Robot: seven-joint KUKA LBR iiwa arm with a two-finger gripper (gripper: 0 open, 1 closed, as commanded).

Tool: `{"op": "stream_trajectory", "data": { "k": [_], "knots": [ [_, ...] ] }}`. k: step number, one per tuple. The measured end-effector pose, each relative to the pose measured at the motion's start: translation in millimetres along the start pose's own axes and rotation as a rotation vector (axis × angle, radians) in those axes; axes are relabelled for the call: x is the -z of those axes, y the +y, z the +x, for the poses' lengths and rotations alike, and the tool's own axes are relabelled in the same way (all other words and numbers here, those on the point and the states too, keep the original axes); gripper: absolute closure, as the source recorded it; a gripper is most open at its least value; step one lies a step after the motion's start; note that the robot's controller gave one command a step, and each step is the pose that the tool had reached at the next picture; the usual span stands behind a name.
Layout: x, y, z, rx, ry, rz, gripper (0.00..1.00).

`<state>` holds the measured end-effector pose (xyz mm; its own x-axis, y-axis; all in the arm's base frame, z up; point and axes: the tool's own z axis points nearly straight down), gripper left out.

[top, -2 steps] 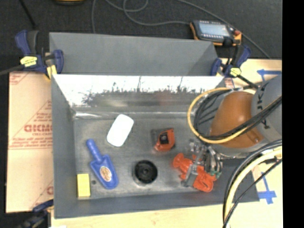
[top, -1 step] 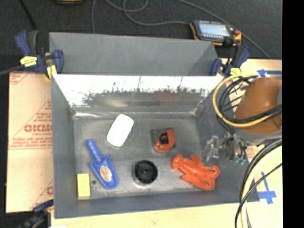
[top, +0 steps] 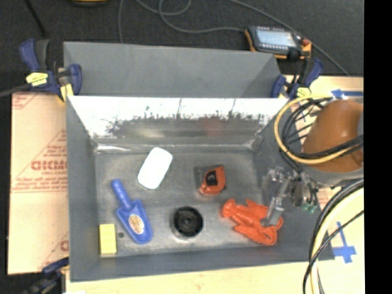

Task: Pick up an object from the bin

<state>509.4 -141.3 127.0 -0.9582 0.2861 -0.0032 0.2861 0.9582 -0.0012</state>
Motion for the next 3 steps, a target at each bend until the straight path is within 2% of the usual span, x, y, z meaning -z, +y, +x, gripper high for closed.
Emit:
{"op": "stream_trajectory", "data": {
  "k": [1, 2, 3],
  "knots": [
    [0.0, 0.0, 0.0, 0.0, 0.0, 0.0, 0.0],
    [-48.9, 64.7, 8.9, 0.15, -0.009, 0.002, 1.0],
    [-55.7, 66.2, 13.2, 0.15, -0.001, -0.001, 0.0]
  ]
}}
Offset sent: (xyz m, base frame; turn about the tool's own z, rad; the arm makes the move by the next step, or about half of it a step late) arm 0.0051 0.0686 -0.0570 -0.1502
